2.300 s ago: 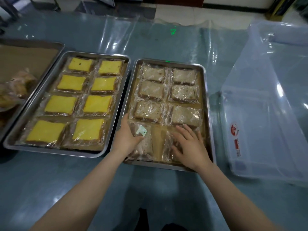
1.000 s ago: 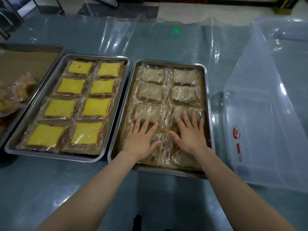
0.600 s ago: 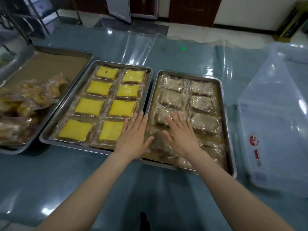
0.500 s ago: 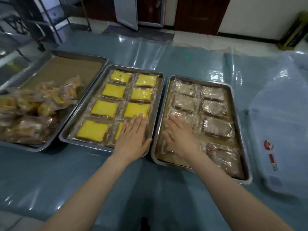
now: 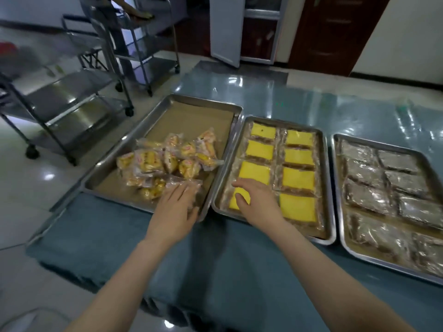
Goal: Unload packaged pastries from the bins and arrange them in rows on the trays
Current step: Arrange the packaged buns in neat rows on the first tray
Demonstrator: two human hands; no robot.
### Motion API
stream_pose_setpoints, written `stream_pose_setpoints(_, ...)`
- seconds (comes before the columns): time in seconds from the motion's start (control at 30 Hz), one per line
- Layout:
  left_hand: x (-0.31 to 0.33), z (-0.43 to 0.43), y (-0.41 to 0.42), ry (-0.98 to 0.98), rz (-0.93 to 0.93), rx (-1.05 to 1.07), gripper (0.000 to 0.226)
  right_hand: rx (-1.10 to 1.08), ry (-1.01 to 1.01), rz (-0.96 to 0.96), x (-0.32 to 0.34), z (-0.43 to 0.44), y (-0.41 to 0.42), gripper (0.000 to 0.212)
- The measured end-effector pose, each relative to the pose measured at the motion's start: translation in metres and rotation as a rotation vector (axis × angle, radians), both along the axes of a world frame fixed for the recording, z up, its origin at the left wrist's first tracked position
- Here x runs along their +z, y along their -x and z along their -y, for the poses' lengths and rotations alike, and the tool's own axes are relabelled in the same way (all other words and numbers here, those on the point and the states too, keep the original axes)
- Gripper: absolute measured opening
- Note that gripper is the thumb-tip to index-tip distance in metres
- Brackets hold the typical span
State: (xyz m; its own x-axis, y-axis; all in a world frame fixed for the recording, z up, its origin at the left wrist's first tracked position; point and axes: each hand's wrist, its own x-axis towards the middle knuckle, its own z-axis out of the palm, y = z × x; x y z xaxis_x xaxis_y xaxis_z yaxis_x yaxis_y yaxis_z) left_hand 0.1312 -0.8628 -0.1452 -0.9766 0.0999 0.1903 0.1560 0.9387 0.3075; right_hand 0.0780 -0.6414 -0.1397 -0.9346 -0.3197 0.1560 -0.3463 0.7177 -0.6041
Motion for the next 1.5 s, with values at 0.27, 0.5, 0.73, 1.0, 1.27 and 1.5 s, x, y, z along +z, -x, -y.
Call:
stream_pose_setpoints(0.27,0.003,0.088,0.041,-0.067,-0.009,0.141,0.046,0.042,0.092,0.102,-0.004,0.091,0.067,0.028)
stream_pose_setpoints(0.5,-0.002,0.167,0.071,-0.304,0.022,0.298,0.035,0.048,0.090,0.105,-0.014,0.169,0.092,0.023)
stream_pose_setpoints(0.73,-0.012,0.193,0.134,-0.661,0.307,0.263,0.056,-0.086,-0.053,-0.050,-0.004,0.237,0.105,0.028)
stream_pose_setpoints(1.0,-0.027,0.195,0.161,-0.639,0.263,0.098,0.040,-0.082,-0.439,0.309,0.007,0.268,0.132,0.051)
stream_pose_setpoints(1.27,-0.005,0.220,0.200,-0.951,0.272,0.060,0.046,-0.321,0.119,0.322,0.031,0.264,0.172,0.028)
stream_pose_setpoints(1.5,-0.010,0.230,0.266,-1.318,0.413,0.276,0.019,-0.392,0.487,0.537,0.022,0.269,0.227,0.023)
